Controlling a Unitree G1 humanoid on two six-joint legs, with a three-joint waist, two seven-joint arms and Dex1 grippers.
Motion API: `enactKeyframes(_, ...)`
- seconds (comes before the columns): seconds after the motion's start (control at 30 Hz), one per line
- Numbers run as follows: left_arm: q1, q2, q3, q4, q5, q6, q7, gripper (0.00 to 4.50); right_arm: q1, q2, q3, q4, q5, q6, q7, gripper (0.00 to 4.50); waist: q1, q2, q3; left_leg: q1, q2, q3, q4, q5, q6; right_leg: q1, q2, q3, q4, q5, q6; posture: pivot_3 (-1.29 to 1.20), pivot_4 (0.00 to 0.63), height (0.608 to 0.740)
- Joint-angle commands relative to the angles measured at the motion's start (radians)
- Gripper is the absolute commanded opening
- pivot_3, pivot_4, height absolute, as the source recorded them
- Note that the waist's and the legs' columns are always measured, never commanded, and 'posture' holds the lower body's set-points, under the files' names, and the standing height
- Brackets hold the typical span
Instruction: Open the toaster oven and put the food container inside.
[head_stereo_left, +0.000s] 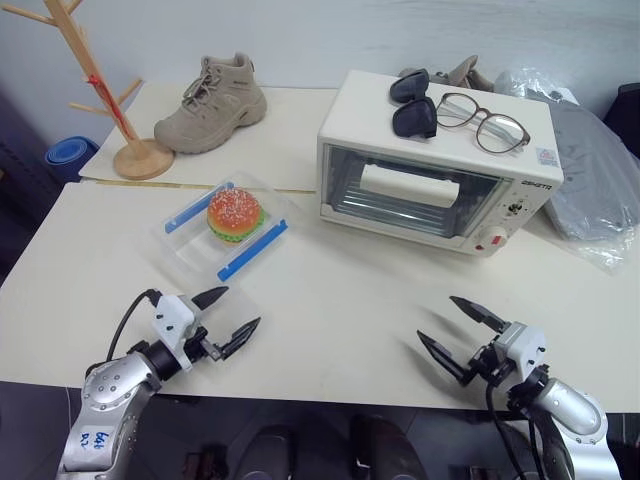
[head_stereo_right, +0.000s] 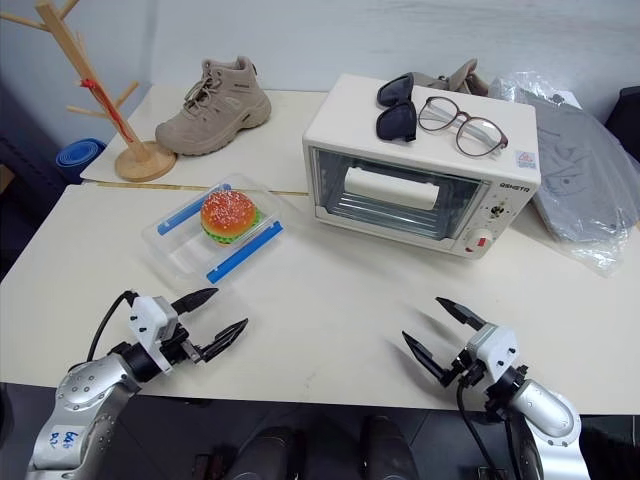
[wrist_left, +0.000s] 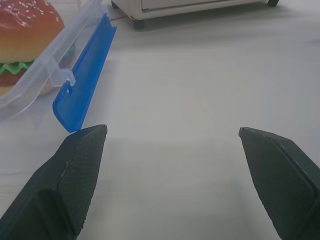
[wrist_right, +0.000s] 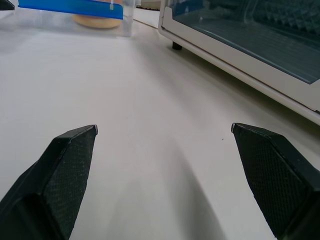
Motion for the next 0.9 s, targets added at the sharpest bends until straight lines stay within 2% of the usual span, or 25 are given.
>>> enactKeyframes(0.03, 0.004, 0.019, 0.006, -0.057, -0.024, 0.001, -0.019, 4.50, 0.001, -0.008, -0.023, -0.027, 0.029, -0.002, 0.001, 4.48, 0.000, 0.000, 0.000, 0.000, 0.000, 0.000, 0.000, 0.000, 0.000, 0.000, 0.000, 0.000, 0.000, 0.000, 0.000, 0.00, 0.150, 0.740)
enactKeyframes(0.1, 0.009, 0.047, 0.035, -0.099, -0.117, 0.074, -0.060, 4.50, -0.023, -0.021, -0.032, -0.070, 0.064, 0.045, -0.010, 4.48, -0.002, 0.000, 0.000, 0.000, 0.000, 0.000, 0.000, 0.000, 0.000, 0.000, 0.000, 0.000, 0.000, 0.000, 0.000, 0.00, 0.150, 0.740)
enactKeyframes(0.2, 0.009, 0.136, 0.116, -0.159, -0.345, 0.223, -0.167, 4.50, -0.096, -0.045, -0.050, -0.137, 0.136, 0.160, -0.048, 4.48, -0.008, 0.001, 0.001, 0.000, 0.001, 0.000, 0.000, 0.000, 0.000, 0.000, 0.000, 0.000, 0.001, 0.000, 0.000, 0.00, 0.150, 0.740)
enactKeyframes(0.3, -0.023, 0.192, 0.166, -0.161, -0.430, 0.292, -0.185, 4.50, -0.193, -0.071, -0.063, -0.156, 0.172, 0.257, -0.085, 4.48, -0.009, 0.005, 0.003, 0.000, 0.001, -0.001, 0.000, 0.000, -0.001, -0.001, 0.000, 0.000, 0.001, 0.000, -0.002, 0.00, 0.150, 0.740)
enactKeyframes(0.43, -0.076, 0.242, 0.187, -0.150, -0.464, 0.334, -0.217, 4.50, -0.329, -0.080, -0.056, -0.144, 0.190, 0.365, -0.125, 4.48, -0.008, 0.005, 0.003, -0.001, 0.001, -0.001, 0.000, 0.000, -0.001, -0.001, 0.000, -0.001, 0.001, -0.001, -0.002, 0.00, 0.150, 0.740)
enactKeyframes(0.63, -0.179, 0.203, 0.132, -0.144, -0.434, 0.334, -0.178, 4.50, -0.545, -0.046, -0.005, -0.078, 0.151, 0.445, -0.167, 4.48, -0.005, 0.006, 0.004, -0.003, 0.000, 0.000, 0.002, 0.000, -0.001, -0.002, 0.000, -0.001, 0.001, 0.000, -0.001, 0.00, 0.150, 0.740)
enactKeyframes(0.77, -0.161, 0.186, 0.125, -0.162, -0.434, 0.344, -0.165, 4.50, -0.563, -0.033, 0.013, -0.125, 0.176, 0.441, -0.120, 4.48, -0.018, 0.006, 0.004, -0.003, 0.000, 0.000, 0.000, 0.001, -0.002, -0.003, 0.001, -0.001, 0.001, 0.000, -0.001, 0.00, 0.150, 0.740)
enactKeyframes(0.9, -0.155, 0.184, 0.138, -0.150, -0.435, 0.347, -0.155, 4.50, -0.471, -0.074, 0.033, -0.208, 0.183, 0.450, -0.032, 4.48, -0.027, 0.006, 0.004, -0.004, 0.001, 0.001, 0.000, 0.001, -0.003, -0.004, 0.002, -0.001, 0.001, 0.000, -0.001, 0.00, 0.150, 0.740)
